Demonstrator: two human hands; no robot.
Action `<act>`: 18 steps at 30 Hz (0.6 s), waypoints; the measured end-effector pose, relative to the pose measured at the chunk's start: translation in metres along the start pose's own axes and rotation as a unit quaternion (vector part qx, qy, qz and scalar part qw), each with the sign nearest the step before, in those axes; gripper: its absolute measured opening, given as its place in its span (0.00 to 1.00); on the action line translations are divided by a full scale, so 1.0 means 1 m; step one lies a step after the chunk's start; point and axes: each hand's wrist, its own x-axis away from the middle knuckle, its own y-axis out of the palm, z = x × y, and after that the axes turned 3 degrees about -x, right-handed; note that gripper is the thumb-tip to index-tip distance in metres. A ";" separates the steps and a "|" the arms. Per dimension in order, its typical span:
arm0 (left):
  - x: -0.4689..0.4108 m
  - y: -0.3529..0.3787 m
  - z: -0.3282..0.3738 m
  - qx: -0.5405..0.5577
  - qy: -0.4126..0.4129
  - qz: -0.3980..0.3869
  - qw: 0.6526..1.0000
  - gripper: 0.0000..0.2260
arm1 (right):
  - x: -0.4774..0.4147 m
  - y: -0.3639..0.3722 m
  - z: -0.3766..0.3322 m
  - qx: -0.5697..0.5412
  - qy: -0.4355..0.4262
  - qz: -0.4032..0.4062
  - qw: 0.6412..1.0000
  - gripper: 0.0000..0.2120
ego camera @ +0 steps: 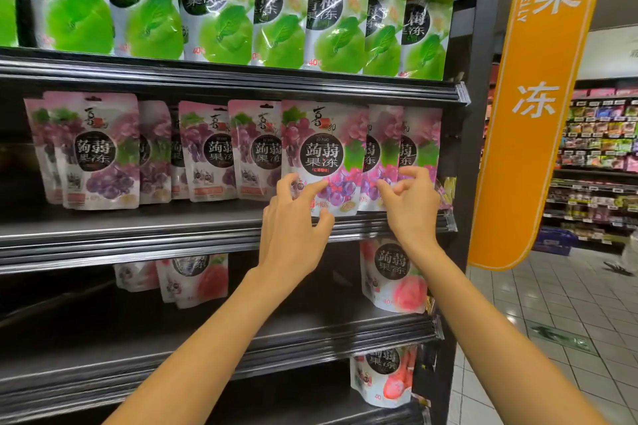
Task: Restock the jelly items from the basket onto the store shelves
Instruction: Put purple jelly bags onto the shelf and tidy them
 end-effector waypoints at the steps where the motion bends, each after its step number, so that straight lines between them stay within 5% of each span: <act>1: 0.000 0.000 0.000 -0.004 0.000 0.001 1.000 0.20 | -0.001 -0.001 0.003 0.025 0.018 -0.013 0.999 0.13; 5: -0.001 0.001 0.004 -0.015 -0.005 0.001 1.000 0.20 | -0.005 -0.005 0.004 0.126 0.058 -0.036 0.990 0.16; 8: -0.002 0.003 0.006 -0.020 -0.006 0.000 1.000 0.21 | -0.009 -0.011 0.005 0.132 0.079 -0.032 0.988 0.08; 18: 0.000 0.010 0.005 -0.042 0.003 0.007 0.999 0.22 | -0.013 -0.019 0.019 0.132 0.089 -0.008 0.987 0.10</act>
